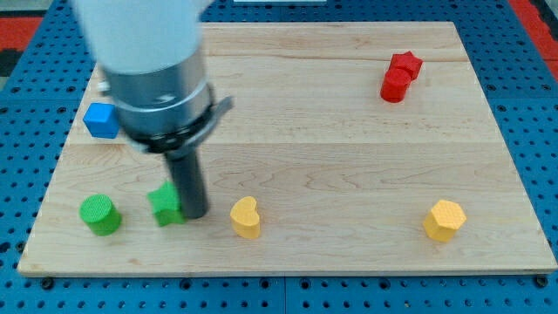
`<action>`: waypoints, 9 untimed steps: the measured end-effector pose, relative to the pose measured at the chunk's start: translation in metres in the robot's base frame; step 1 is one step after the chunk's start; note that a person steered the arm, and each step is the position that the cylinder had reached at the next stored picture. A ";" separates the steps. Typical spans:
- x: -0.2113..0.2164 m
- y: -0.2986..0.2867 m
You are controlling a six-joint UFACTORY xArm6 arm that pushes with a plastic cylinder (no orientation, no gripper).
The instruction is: Push the heart right below the triangle
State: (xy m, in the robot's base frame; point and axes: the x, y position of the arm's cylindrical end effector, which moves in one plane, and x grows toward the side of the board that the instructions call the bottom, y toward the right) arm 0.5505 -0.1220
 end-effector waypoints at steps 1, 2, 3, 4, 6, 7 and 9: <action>-0.001 -0.029; 0.039 0.004; 0.044 0.069; -0.003 0.070; 0.004 0.135; -0.037 0.135; -0.102 0.068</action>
State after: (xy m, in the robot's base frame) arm 0.4483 -0.0540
